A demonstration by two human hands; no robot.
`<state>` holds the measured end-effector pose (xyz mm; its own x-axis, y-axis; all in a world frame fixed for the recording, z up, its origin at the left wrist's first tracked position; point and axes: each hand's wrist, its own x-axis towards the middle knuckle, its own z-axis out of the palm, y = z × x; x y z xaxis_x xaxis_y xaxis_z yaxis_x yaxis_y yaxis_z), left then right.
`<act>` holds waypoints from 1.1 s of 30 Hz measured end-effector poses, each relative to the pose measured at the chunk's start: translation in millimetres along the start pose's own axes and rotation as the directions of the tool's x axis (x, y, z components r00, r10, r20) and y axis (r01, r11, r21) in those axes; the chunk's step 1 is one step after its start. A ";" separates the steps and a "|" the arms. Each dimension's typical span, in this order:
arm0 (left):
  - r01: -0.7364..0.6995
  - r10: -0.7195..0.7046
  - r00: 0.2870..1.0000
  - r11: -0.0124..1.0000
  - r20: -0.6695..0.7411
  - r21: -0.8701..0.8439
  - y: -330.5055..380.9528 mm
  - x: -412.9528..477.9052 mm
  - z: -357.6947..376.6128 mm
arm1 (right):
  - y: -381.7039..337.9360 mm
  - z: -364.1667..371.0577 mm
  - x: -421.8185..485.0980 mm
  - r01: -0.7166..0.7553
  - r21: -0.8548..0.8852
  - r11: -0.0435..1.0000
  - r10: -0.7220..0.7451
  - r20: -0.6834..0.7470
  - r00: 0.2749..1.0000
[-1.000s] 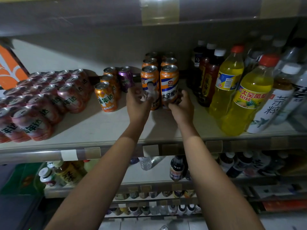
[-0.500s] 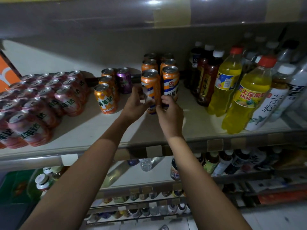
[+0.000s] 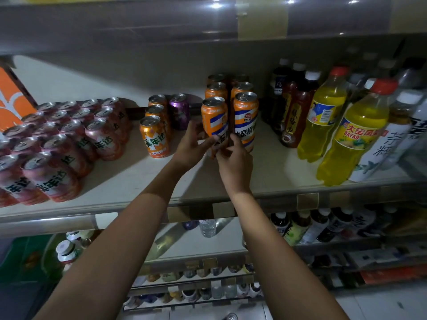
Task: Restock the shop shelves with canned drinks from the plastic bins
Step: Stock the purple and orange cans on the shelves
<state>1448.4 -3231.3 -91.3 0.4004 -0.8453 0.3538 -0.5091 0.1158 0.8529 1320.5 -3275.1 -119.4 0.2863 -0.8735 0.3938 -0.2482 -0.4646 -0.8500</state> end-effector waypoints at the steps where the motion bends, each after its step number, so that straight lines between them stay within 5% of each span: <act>1: -0.020 0.020 0.999 1.000 0.026 -0.002 -0.8 -1.0 -1.9 | 0.3 2.5 0.9 -0.013 -0.015 1.000 0.013 -0.019 1.000; 11: 0.054 -0.051 0.995 0.998 -0.087 0.031 -17.4 -3.0 0.1 | -3.0 22.0 5.9 -0.037 -0.163 0.986 0.016 -0.129 0.991; 24: 0.080 -0.080 0.997 0.996 0.004 -0.032 -20.8 1.4 -3.9 | -6.0 34.6 2.7 -0.067 -0.122 0.990 0.052 -0.125 0.991; 30: -0.055 -0.001 0.905 0.991 -0.425 -0.118 2.5 -38.7 12.0 | -7.0 -2.2 -9.3 -0.085 0.019 0.996 0.087 -0.147 0.985; 33: -0.008 -0.075 0.963 0.951 -0.258 -0.308 21.1 -50.2 24.9 | -2.8 -20.3 -17.7 -0.106 0.152 0.983 0.130 -0.157 0.979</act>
<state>1398.6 -3199.5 -100.6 0.6206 -0.6883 0.3757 -0.2528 0.2779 0.9267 1297.3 -3261.3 -116.9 0.1027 -0.9382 0.3304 -0.1336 -0.3422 -0.9301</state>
